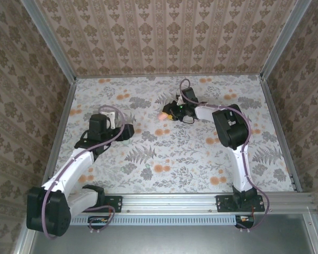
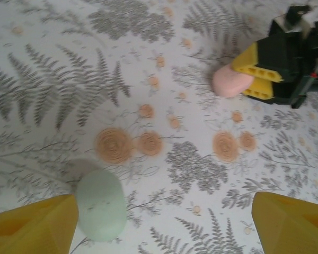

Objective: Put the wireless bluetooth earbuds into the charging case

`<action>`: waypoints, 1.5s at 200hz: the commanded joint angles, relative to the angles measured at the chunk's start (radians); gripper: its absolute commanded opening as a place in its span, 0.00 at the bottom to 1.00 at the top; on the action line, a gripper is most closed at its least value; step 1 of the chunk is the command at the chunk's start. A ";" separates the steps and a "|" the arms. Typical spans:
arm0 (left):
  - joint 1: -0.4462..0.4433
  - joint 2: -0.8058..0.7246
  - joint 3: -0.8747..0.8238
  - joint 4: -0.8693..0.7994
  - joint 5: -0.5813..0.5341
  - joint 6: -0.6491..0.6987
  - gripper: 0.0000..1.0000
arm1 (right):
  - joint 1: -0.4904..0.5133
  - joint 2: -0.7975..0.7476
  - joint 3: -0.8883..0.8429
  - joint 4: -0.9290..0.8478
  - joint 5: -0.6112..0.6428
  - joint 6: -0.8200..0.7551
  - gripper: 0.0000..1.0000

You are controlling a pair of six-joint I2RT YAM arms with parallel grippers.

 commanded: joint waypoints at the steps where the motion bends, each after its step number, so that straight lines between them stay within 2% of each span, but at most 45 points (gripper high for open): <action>1: 0.046 0.015 -0.008 -0.058 -0.005 -0.045 0.86 | -0.004 0.014 0.041 -0.079 0.016 -0.071 0.41; 22: 0.078 0.024 -0.006 -0.094 -0.014 -0.051 0.85 | -0.004 -0.021 0.052 -0.189 0.072 -0.130 0.51; 41: 0.090 0.033 0.001 -0.135 -0.048 -0.066 0.82 | -0.004 -0.081 0.050 -0.330 0.216 -0.196 0.59; 86: 0.102 0.109 0.051 -0.254 -0.060 -0.086 0.77 | -0.006 -0.217 0.032 -0.489 0.368 -0.292 0.64; 123: 0.039 0.205 0.103 -0.307 -0.046 -0.055 0.77 | -0.005 -0.380 -0.095 -0.454 0.380 -0.309 0.66; 156: -0.032 0.309 0.144 -0.306 -0.069 -0.044 0.77 | -0.004 -0.550 -0.276 -0.416 0.375 -0.297 0.66; 191: -0.041 0.434 0.169 -0.274 -0.117 -0.019 0.77 | -0.004 -0.747 -0.462 -0.400 0.385 -0.289 0.67; 226: -0.043 0.514 0.199 -0.254 -0.136 0.010 0.76 | -0.004 -0.922 -0.563 -0.424 0.418 -0.286 0.68; 257: -0.042 0.565 0.234 -0.244 -0.136 0.030 0.67 | -0.004 -1.008 -0.598 -0.429 0.437 -0.274 0.68; 300: -0.046 0.577 0.263 -0.237 -0.102 0.083 0.48 | -0.004 -1.031 -0.599 -0.426 0.431 -0.261 0.68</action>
